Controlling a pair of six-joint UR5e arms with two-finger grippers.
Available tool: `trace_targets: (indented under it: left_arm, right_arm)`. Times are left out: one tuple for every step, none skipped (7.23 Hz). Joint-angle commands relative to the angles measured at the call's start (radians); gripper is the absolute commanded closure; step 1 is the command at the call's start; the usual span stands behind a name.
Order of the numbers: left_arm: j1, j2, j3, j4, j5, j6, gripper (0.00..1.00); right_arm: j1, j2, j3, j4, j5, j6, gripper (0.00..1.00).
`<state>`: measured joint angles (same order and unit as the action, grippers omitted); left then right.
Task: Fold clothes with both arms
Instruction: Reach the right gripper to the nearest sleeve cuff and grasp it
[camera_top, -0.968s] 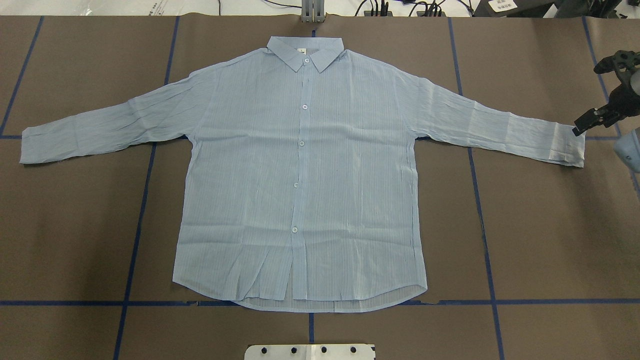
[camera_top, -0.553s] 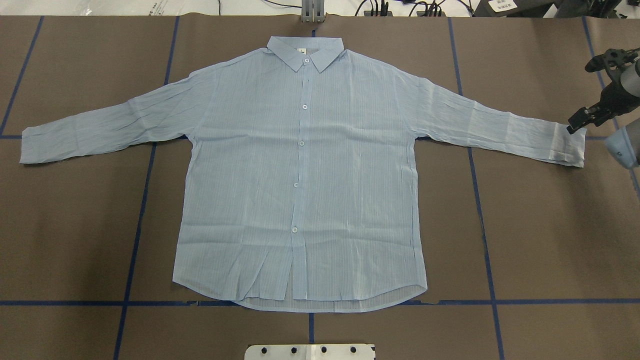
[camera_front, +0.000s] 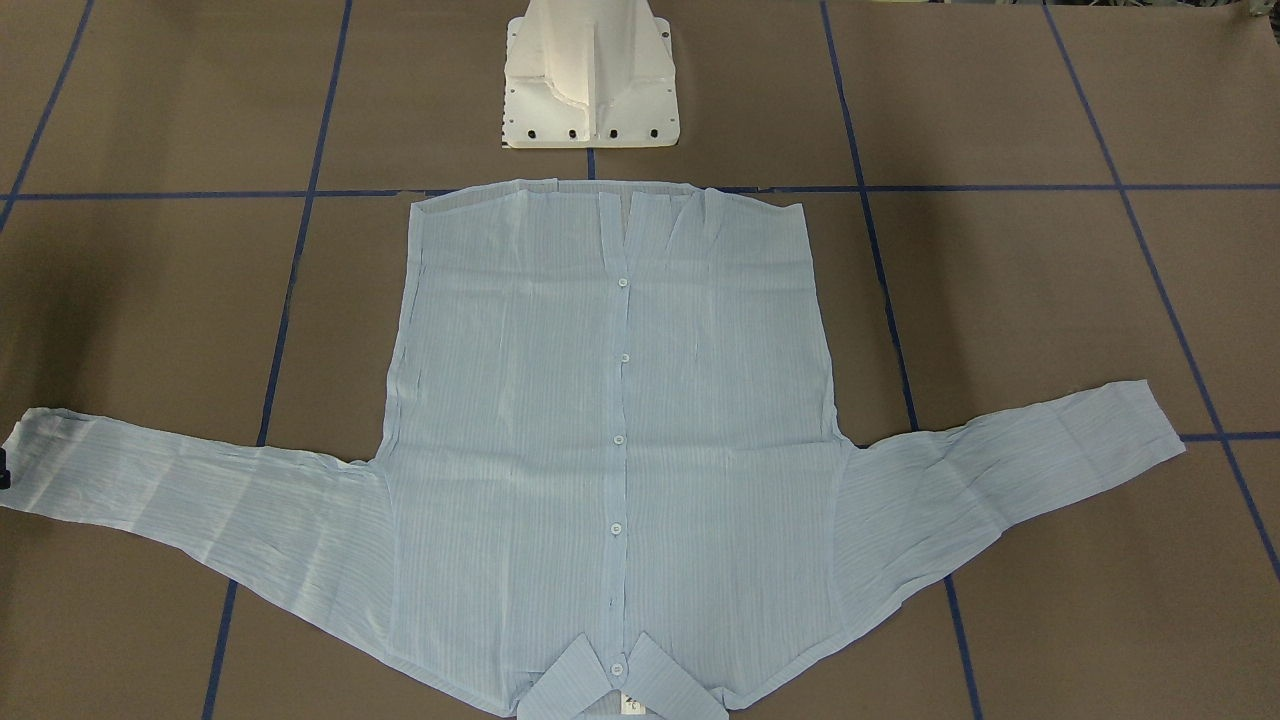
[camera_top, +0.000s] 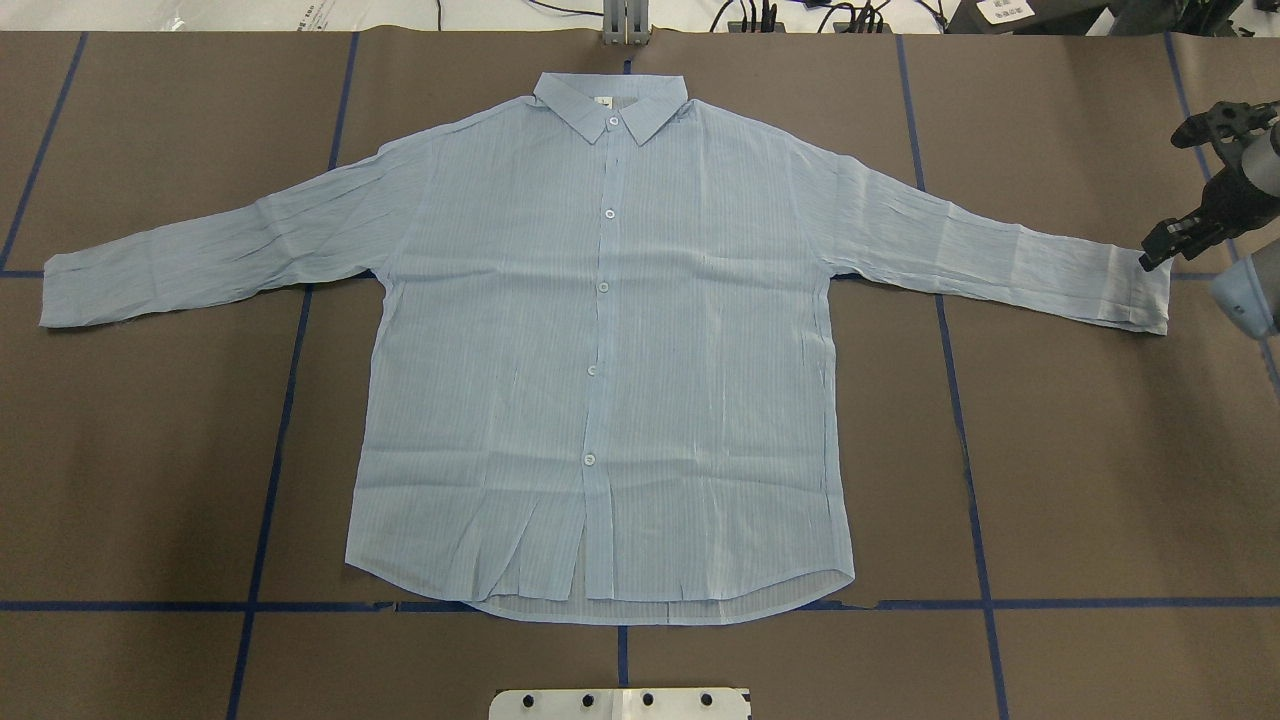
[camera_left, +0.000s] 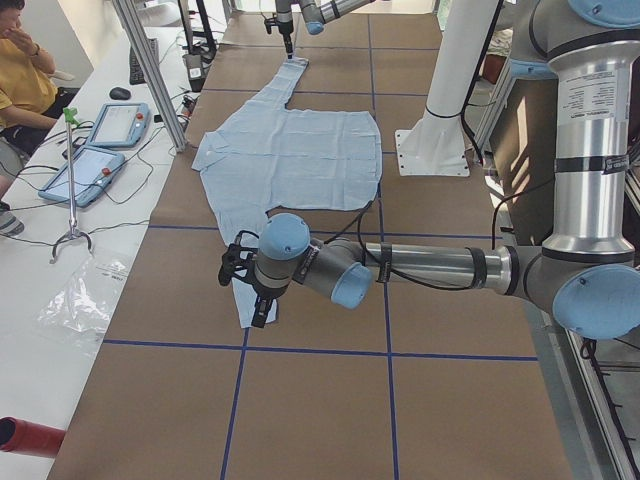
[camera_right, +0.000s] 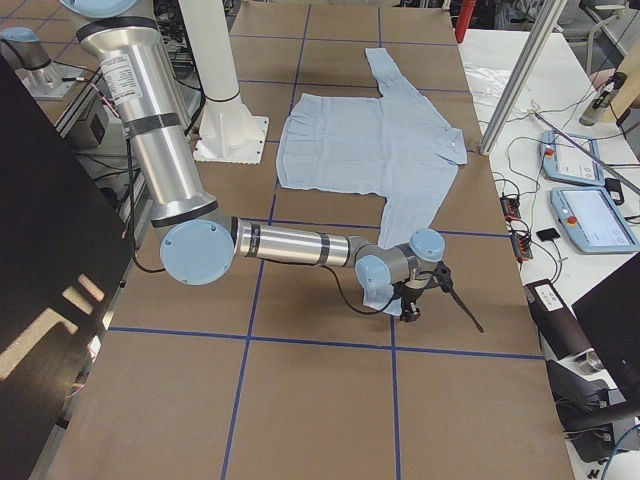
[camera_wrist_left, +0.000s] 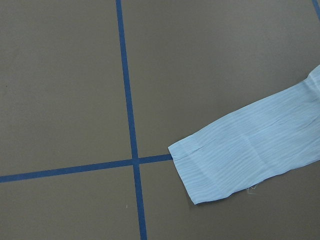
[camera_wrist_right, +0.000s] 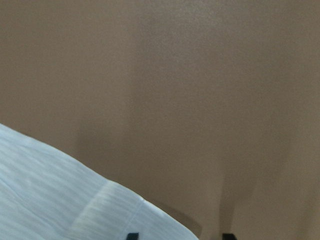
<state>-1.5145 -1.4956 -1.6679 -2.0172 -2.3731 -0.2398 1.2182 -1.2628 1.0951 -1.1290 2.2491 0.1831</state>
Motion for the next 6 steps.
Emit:
trace_targets:
  left_arm:
    - [0.000,0.000,0.000,0.000,0.000,0.000,0.00]
    - [0.000,0.000,0.000,0.000,0.000,0.000,0.00]
    - [0.000,0.000,0.000,0.000,-0.001,0.000,0.00]
    - [0.000,0.000,0.000,0.000,0.000,0.000,0.00]
    - [0.000,0.000,-0.001,0.000,0.000,0.000,0.00]
    - [0.000,0.000,-0.001,0.000,-0.001,-0.001,0.00]
  right_arm:
    - [0.001,-0.004,-0.014,0.002,0.000,-0.002,0.41]
    - [0.001,-0.001,-0.018,0.002,-0.002,-0.004,0.42]
    - [0.001,0.000,-0.018,0.000,-0.002,-0.001,0.46]
    - [0.001,0.002,-0.018,-0.002,-0.002,-0.001,0.63]
    - [0.001,0.002,-0.020,-0.003,-0.002,-0.001,0.87]
    - [0.003,0.003,-0.021,-0.008,0.000,0.001,1.00]
